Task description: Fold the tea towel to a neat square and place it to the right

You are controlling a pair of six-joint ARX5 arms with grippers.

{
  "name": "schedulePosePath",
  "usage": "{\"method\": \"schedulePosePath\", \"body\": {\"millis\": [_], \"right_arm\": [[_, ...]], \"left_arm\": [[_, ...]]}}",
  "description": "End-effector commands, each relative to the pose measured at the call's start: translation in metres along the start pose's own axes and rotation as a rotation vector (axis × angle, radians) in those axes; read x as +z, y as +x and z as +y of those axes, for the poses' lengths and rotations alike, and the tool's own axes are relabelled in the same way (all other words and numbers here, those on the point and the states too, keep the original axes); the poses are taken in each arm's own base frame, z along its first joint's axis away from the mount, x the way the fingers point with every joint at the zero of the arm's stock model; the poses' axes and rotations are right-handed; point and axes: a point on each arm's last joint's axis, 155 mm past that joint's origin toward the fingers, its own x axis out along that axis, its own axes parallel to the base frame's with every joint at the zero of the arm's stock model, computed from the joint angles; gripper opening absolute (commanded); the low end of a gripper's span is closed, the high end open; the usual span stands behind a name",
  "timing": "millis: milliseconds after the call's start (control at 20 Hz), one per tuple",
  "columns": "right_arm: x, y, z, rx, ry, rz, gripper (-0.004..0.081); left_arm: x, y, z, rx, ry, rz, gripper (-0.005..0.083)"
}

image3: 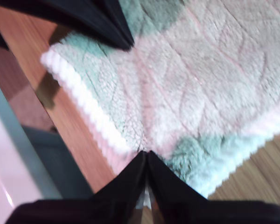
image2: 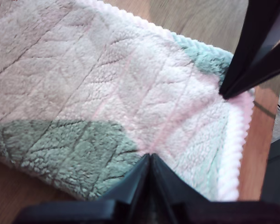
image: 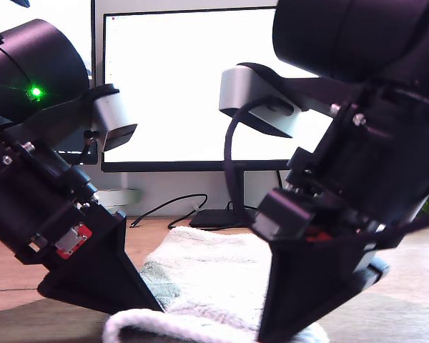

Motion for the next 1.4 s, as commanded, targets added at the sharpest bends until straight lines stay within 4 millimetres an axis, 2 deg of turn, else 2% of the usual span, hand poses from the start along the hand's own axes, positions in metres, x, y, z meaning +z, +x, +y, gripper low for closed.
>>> {"method": "schedulePosePath", "body": {"millis": [0,150,350,550,650,800,1050,1150,1250,1350], "right_arm": [[-0.024,0.002,-0.004,-0.017,-0.009,0.099,-0.0012],[-0.009,-0.008,-0.001,-0.01,-0.018,0.101,-0.0013],[0.021,-0.024,0.007,0.015,-0.06,0.032,-0.0013],[0.026,-0.035,0.008,0.014,-0.084,0.007,-0.0013],[0.026,-0.038,0.008,0.015,-0.133,0.005,-0.0013],[0.035,-0.047,0.012,0.01,-0.196,-0.043,-0.0013],[0.054,-0.076,0.003,-0.07,-0.206,-0.158,-0.0013],[0.059,-0.086,0.005,-0.073,-0.215,-0.2,-0.0013],[0.058,-0.093,0.006,-0.091,-0.231,-0.236,-0.0013],[0.049,-0.095,0.004,-0.112,-0.229,-0.247,-0.0013]], "left_arm": [[-0.02,0.005,0.0,0.004,-0.017,0.056,-0.0024],[-0.015,0.005,0.001,0.007,-0.004,0.038,-0.0024],[0.008,-0.006,0.001,0.022,0.025,-0.042,-0.0024],[0.023,-0.022,-0.002,0.032,0.043,-0.09,-0.0024],[0.023,-0.028,-0.004,0.036,0.043,-0.087,-0.0024],[0.018,-0.037,-0.004,0.06,0.059,-0.063,-0.0024],[0.035,-0.055,-0.013,0.107,0.122,-0.128,-0.0024],[0.031,-0.056,-0.017,0.119,0.133,-0.127,-0.0024],[0.022,-0.057,-0.02,0.135,0.149,-0.103,-0.0024],[0.018,-0.058,-0.022,0.162,0.17,-0.092,-0.0024]]}}
